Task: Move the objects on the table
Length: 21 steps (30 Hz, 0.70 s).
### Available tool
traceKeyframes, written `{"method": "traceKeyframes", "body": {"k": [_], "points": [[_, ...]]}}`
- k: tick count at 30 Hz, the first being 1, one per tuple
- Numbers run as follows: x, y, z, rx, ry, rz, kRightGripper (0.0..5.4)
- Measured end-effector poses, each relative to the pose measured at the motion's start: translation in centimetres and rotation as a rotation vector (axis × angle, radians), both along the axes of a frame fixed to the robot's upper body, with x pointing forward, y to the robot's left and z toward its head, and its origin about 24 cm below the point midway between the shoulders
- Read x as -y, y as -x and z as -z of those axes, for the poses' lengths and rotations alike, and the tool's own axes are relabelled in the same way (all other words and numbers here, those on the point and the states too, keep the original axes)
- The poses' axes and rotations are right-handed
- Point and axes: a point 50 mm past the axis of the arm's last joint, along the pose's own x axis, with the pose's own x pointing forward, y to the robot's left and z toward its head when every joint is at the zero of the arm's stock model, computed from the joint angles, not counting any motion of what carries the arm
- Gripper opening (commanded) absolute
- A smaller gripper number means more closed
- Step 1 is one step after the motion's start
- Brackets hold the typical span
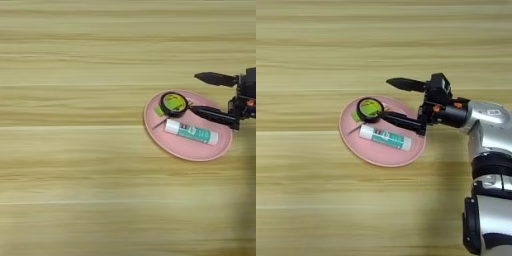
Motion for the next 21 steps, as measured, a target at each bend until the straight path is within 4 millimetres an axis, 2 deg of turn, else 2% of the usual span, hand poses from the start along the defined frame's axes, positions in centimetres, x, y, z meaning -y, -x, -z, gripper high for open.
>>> {"method": "traceKeyframes", "body": {"k": [9, 21], "points": [[-0.1, 0.2, -0.2, 0.015, 0.014, -0.018, 5.36], [0.3, 1.5, 0.8, -0.032, 0.106, -0.062, 5.36]]}}
